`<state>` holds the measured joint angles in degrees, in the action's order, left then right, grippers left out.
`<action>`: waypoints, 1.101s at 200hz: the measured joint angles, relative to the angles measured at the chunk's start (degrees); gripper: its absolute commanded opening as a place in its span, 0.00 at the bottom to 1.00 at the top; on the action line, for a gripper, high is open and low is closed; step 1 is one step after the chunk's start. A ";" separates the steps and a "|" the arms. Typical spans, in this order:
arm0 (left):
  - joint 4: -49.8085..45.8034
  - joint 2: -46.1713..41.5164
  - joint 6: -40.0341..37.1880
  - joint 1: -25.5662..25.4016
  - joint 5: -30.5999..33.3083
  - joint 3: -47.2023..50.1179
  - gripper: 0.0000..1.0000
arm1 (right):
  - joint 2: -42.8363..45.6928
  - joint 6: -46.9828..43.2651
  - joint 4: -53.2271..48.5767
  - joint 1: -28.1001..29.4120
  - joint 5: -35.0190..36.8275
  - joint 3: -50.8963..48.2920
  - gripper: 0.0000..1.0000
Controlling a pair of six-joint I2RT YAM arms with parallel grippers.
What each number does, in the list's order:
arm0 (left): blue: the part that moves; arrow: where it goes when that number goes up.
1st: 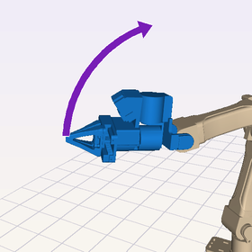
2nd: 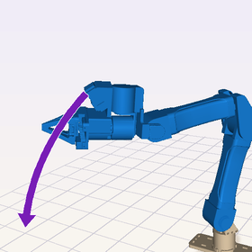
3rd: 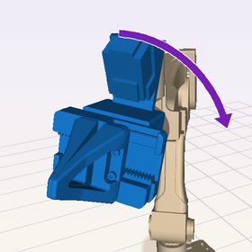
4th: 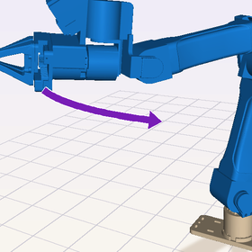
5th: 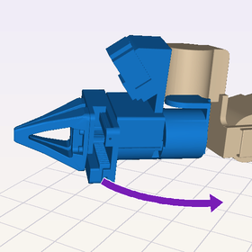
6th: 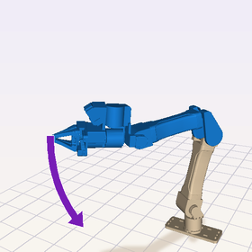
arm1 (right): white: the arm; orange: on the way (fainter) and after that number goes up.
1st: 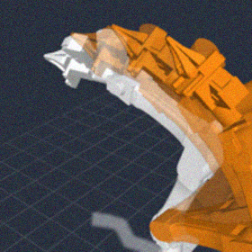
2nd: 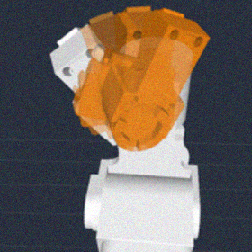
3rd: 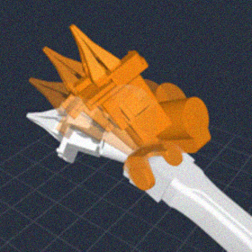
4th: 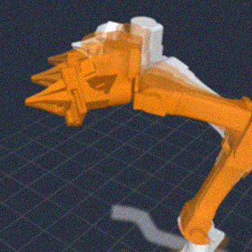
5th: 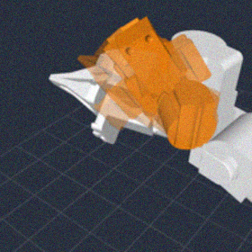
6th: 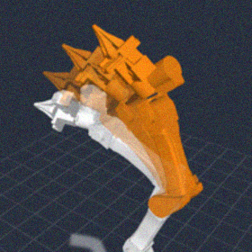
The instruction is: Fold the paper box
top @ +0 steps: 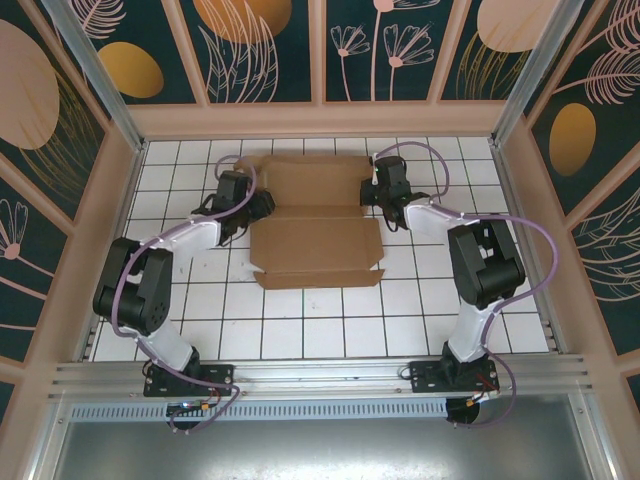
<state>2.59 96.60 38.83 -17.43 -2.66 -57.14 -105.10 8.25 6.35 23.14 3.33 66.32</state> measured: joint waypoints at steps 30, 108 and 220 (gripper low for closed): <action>0.68 2.51 -0.17 3.41 0.39 -2.01 0.55 | -0.09 -0.13 -0.59 0.17 -0.04 0.24 0.07; 2.10 8.79 0.02 3.82 -4.13 -4.00 0.47 | -0.09 -0.44 -1.73 0.39 -0.42 0.81 0.07; 17.16 10.64 9.90 2.97 -18.05 1.77 0.45 | -0.90 -0.39 -2.34 1.20 -0.46 1.99 0.07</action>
<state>19.75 107.24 48.73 -14.46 -20.71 -55.37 -106.00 7.86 4.01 24.34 2.87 68.31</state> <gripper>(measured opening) 0.441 0.068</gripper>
